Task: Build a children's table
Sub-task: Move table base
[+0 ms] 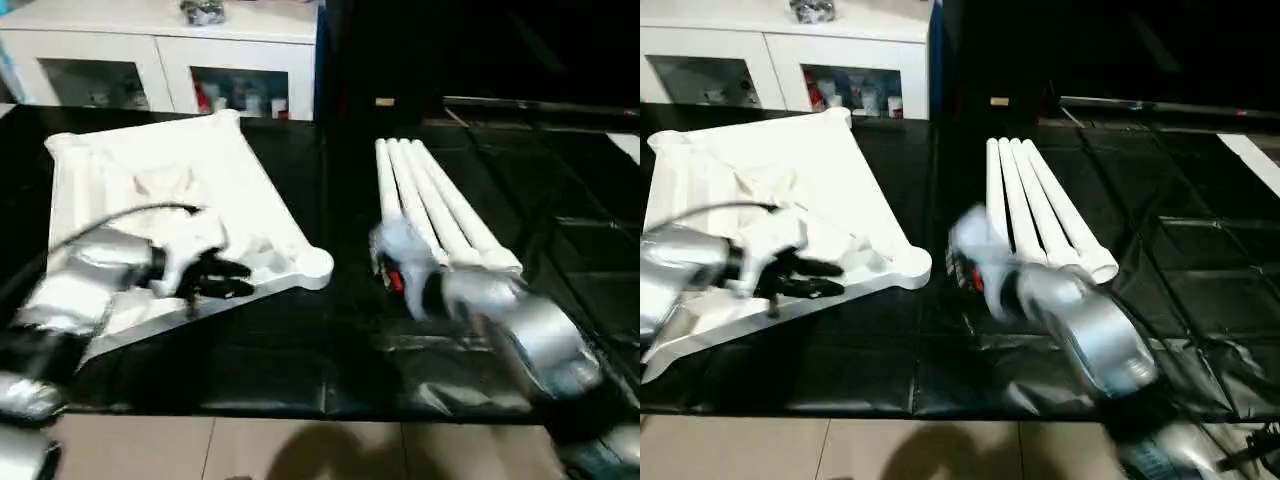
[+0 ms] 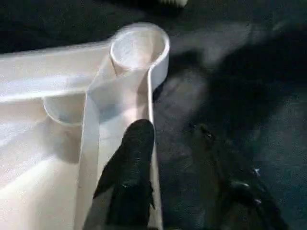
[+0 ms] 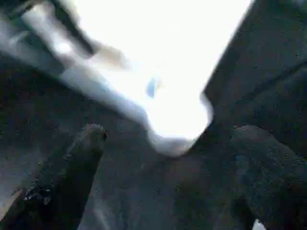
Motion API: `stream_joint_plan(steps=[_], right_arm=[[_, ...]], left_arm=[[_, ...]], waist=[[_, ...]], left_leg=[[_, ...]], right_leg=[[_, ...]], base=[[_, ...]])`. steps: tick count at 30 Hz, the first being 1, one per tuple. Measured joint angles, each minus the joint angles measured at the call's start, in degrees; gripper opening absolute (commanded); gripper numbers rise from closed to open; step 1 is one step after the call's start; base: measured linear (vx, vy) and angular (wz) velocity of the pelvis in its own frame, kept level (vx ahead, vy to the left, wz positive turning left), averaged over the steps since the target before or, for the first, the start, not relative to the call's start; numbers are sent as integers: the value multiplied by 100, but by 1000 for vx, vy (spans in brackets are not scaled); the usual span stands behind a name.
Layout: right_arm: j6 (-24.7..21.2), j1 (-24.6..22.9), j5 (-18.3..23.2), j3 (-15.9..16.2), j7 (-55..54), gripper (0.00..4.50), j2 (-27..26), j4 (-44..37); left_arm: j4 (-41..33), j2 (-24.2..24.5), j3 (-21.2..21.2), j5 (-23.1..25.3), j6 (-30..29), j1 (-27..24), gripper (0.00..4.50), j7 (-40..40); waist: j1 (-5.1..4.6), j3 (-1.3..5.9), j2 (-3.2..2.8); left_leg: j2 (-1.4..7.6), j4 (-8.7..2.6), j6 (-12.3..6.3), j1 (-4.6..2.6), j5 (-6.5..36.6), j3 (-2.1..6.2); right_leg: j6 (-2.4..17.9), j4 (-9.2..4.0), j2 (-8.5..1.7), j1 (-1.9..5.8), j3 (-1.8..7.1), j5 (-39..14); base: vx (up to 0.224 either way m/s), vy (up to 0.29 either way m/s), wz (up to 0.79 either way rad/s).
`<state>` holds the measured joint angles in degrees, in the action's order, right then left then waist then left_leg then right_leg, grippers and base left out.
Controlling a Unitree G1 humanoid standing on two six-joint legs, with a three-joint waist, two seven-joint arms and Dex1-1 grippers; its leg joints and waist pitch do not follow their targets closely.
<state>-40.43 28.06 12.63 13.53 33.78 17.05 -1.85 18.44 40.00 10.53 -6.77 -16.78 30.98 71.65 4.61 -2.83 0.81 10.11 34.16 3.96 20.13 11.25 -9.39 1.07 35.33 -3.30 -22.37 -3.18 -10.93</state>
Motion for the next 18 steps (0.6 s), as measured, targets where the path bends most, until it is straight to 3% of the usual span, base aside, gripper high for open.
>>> stream_joint_plan(steps=[3, 8, 12, 14, 18], right_arm=[[395, 520, -129, -210, -554, 450, -269, 844], [1162, 1735, -675, -483, -2210, 450, -668, 3017], [1195, 2389, -511, -922, -2454, 450, -866, 4266], [1443, 2685, -492, -990, -2614, 450, -914, 5001], [1858, 3079, -566, -1108, -2770, 450, -943, 6125]], left_arm=[[-571, 22, -374, -263, -280, -207, 192, -149], [-1681, -132, -756, -704, -1107, -774, 230, -640], [-2262, -175, -904, -783, -1415, -1081, 263, -903], [-2609, -201, -985, -809, -1464, -1302, 272, -1102], [-3157, -262, -1215, -832, -1767, -1672, 310, -1532]], waist=[[-6, 0, 0], [-42, -3, 6], [-111, -6, 16], [-132, -8, 21], [-141, -32, 113]], left_leg=[[0, 0, 2, 3, -1, -5], [1, 0, 9, 33, -6, -25], [6, 0, 7, 58, -5, -27], [7, 0, 7, 81, -5, -27], [14, 4, 8, 89, -5, -30]], right_leg=[[2, 2, 0, -4, 2, 0], [3, 11, -2, -40, 13, 1], [9, 18, 1, -66, 13, -6], [10, 20, 1, -84, 11, -7], [32, 54, 2, -103, 4, -24]], base=[[0, 0, 0], [0, 0, 0], [0, 0, 0], [0, 0, 0], [0, 0, 0]])
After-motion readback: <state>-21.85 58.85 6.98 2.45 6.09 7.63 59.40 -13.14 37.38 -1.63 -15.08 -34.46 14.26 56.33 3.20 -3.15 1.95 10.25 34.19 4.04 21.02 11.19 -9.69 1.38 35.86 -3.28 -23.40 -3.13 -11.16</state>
